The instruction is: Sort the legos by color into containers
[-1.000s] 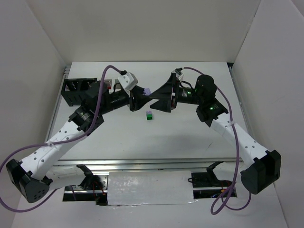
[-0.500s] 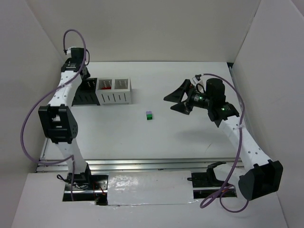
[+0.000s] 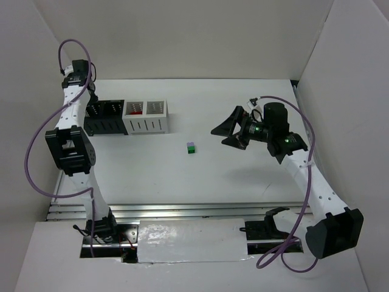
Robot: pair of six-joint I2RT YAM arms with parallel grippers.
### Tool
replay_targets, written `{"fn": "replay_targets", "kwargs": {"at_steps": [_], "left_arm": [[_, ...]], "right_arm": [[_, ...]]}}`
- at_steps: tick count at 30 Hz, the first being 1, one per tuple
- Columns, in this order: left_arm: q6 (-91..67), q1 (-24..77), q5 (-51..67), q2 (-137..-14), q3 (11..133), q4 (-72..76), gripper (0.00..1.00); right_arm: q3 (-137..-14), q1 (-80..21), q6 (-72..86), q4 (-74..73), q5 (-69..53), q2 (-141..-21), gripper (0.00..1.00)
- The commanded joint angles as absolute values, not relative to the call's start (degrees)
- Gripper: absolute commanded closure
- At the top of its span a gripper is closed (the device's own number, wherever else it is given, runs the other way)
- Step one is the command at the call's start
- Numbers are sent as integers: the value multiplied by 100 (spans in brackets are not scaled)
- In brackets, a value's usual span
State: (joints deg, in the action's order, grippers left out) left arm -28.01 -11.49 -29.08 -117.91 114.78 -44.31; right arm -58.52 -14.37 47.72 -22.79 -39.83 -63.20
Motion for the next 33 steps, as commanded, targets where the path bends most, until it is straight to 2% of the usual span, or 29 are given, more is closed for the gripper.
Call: {"fn": "replay_targets", "kwargs": {"at_steps": [1, 4, 6, 8, 11, 14, 15, 18, 21, 25, 26, 32, 33], "left_arm": [[-2900, -1125, -2690, -11594, 11146, -4167, 50], [-2892, -1116, -2575, -11470, 10899, -4043, 35], [-2874, -1116, -2584, -11435, 10837, -4008, 30], [-2883, -1116, -2654, -11356, 10776, -4008, 1], [-2874, -1116, -2663, -11093, 10627, -3929, 1], [-2787, -1020, -2426, -10654, 10556, -3937, 1], [-2751, -941, -2452, -10348, 10451, -3885, 1], [-2672, -651, -2505, -9828, 10266, -3832, 0], [-2760, -572, -1970, -9407, 10179, -4130, 0], [-2917, -352, -1311, -8431, 9187, -3886, 0], [-2935, -317, -1057, -8211, 8654, -3806, 1], [-2874, -53, -537, -7006, 7376, -3831, 0], [-2848, -53, -440, -6831, 7287, -3884, 1]], "right_arm": [[-6213, -1468, 4570, -2329, -3964, -6451, 0], [-6301, -1468, 4535, -2329, -3990, -6609, 0], [-6311, -1476, 4544, -2198, -4051, -6741, 0], [-6275, -1494, 4500, -2101, -4061, -6968, 0], [-6573, -1808, 4071, -2484, -3772, -7564, 1], [-7293, -2362, 3447, -3013, -2448, -8406, 0], [-7530, -2738, 3236, -3432, -1669, -8681, 0], [-8146, -3189, 3234, -3735, -828, -9657, 0], [-8716, -3453, 3279, -3823, 242, -10422, 0], [-9612, -3682, 3120, -4218, 903, -11510, 4], [-9728, -3717, 3085, -4280, 984, -11618, 6], [-9976, -3902, 2936, -4193, 1213, -11979, 16], [-9949, -3920, 2909, -4149, 1195, -11988, 21]]}}
